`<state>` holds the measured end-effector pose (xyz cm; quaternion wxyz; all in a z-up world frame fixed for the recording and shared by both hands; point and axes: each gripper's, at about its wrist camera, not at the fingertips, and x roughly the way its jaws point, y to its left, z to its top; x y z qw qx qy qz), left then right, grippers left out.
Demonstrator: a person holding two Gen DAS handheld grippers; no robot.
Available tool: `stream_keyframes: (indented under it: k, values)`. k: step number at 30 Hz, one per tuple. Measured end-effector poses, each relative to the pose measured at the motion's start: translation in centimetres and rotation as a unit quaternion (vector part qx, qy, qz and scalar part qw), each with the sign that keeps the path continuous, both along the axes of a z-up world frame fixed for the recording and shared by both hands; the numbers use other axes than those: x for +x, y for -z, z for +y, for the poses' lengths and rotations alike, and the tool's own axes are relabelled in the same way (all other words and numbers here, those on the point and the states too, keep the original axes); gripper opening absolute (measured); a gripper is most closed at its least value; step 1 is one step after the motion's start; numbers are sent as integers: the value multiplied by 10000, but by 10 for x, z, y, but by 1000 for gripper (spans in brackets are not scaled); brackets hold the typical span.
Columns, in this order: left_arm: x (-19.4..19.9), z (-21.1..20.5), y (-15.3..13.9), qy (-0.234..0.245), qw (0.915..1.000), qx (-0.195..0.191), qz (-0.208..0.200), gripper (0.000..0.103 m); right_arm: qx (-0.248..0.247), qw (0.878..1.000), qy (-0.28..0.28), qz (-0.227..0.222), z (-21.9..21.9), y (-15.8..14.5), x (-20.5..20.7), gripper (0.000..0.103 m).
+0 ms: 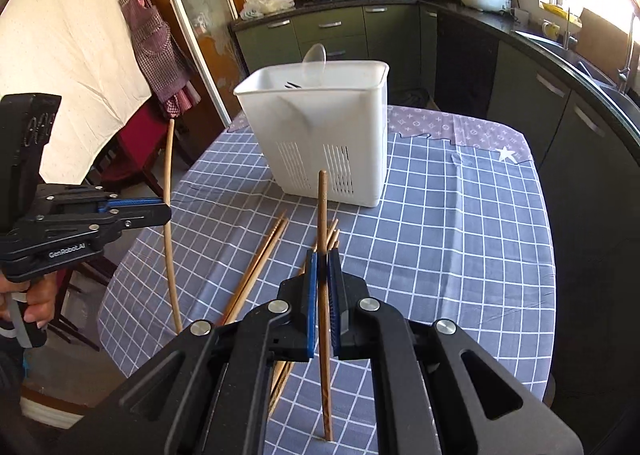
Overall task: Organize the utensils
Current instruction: 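Lift both chopsticks upright and carry them over the white caddy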
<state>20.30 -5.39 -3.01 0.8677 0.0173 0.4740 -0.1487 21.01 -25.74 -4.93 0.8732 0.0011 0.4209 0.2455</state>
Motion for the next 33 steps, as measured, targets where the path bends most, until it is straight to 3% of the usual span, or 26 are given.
stream_keyframes:
  k: [12, 33]
  values:
    - [-9, 1, -20, 5, 9995, 23, -304, 6, 196, 9988, 119, -424, -17, -27, -26, 6]
    - [-11, -1, -31, 67, 9986, 63, -515, 6, 209, 9982, 27, -564, -13, -35, -32, 6]
